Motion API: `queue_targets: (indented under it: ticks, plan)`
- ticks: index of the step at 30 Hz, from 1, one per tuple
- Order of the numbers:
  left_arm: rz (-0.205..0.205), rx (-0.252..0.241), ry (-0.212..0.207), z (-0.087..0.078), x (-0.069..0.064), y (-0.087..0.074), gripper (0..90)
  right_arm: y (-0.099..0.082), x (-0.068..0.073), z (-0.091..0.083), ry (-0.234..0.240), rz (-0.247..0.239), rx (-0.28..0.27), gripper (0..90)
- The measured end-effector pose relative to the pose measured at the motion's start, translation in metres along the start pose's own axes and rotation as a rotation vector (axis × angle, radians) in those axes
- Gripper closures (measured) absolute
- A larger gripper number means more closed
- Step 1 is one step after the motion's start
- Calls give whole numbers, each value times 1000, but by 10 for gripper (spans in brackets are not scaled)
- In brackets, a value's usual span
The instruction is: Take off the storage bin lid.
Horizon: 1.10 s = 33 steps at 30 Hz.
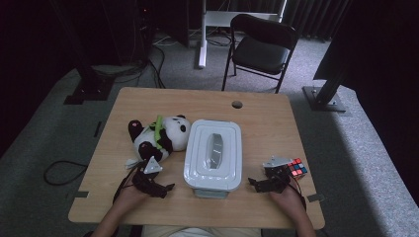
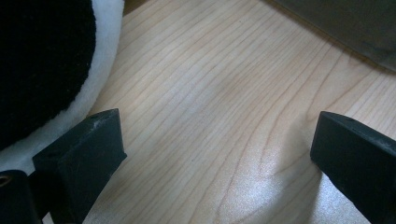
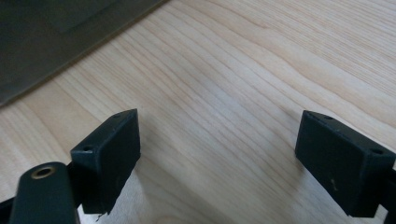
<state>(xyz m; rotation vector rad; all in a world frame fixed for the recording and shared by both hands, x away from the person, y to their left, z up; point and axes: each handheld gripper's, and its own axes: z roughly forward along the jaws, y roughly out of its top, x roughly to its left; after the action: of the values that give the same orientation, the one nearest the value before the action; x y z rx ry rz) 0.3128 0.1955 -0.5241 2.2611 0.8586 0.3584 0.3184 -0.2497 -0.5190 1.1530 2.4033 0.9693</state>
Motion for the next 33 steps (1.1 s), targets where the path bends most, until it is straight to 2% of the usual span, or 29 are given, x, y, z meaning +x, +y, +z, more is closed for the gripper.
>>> queue_targets:
  ticks: [5, 12, 21, 28, 33]
  plan:
    - [0, 1, 0, 0, 0, 0, 33, 7, -2, -17, -12, 13, -42, 148]
    - [0, 0, 0, 0, 0, 0, 33, 21, 1, -39, -11, 4, -87, 149]
    - [3, 0, -2, 0, 0, 0, 33, 45, 2, -61, -33, -12, -160, 149]
    - [2, 0, -2, 0, 0, 0, 33, 65, 6, -73, -8, 6, -220, 149]
    - [2, 0, -2, 0, 0, 0, 33, 78, 17, -77, 16, -21, -256, 149]
